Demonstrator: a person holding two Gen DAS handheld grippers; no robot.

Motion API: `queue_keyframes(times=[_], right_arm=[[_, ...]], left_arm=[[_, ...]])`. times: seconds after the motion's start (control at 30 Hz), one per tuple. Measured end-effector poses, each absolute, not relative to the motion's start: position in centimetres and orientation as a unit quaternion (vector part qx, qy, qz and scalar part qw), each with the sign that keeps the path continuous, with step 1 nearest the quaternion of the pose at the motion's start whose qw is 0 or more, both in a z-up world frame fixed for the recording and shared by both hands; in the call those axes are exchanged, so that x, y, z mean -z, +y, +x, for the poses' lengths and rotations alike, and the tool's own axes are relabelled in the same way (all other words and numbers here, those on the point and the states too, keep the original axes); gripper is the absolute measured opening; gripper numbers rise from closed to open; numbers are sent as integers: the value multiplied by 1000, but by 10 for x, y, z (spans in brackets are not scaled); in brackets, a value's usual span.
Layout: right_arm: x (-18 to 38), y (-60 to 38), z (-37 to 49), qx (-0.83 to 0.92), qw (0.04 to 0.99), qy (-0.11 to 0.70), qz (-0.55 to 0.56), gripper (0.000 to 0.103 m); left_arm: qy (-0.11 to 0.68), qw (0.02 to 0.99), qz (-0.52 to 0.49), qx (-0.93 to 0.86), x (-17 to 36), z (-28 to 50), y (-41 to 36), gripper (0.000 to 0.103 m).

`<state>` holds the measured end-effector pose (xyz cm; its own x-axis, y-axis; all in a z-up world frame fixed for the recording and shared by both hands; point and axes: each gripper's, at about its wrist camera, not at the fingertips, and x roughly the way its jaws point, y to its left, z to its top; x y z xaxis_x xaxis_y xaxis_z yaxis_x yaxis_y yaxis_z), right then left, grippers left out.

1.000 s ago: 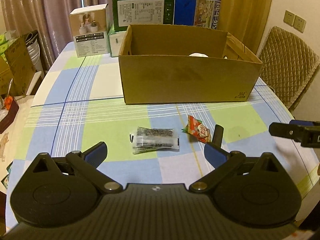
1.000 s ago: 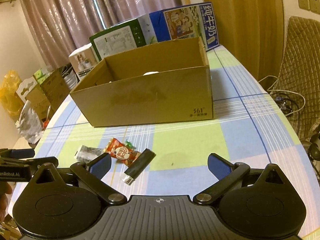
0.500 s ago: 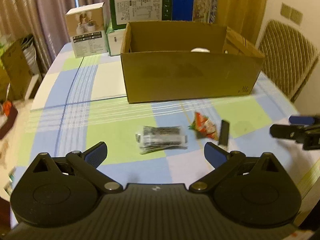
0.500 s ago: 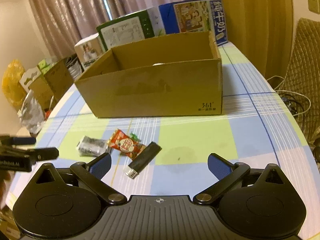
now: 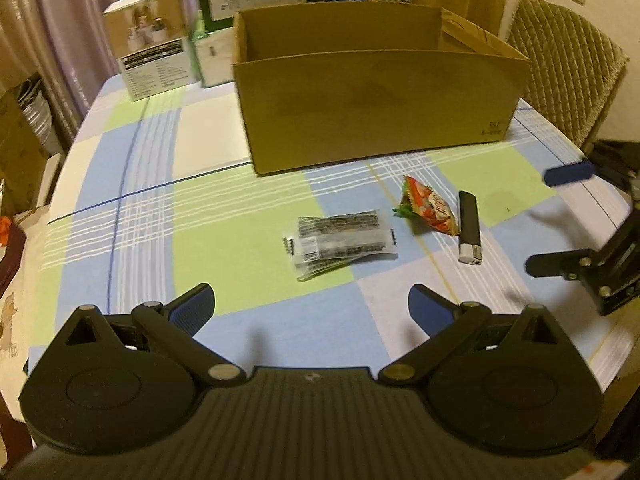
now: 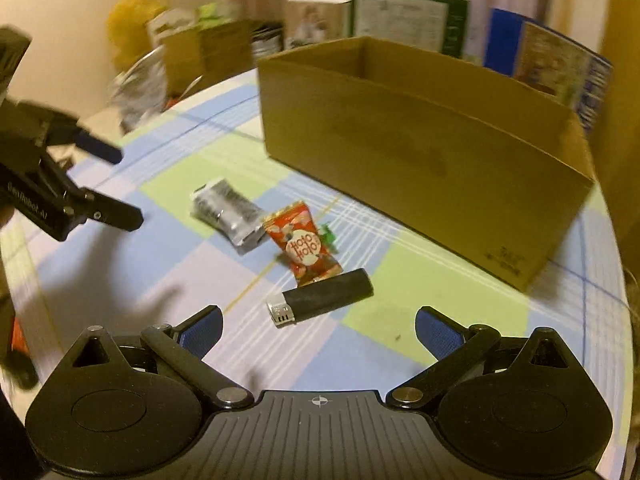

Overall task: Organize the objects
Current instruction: 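Move both tools back toward the lighter and clear packet on the table, then grasp the black lighter with the right tool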

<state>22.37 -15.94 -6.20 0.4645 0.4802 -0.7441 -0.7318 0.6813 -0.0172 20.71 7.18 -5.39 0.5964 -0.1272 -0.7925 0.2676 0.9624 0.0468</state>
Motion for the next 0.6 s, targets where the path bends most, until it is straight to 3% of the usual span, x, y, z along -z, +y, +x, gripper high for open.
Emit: queue_keyframes(times=[0.6], right_arm=[[95,-135,270,-447,783,375,-214,99]], left_arm=[[432,872,143,179,66,241,49,101]])
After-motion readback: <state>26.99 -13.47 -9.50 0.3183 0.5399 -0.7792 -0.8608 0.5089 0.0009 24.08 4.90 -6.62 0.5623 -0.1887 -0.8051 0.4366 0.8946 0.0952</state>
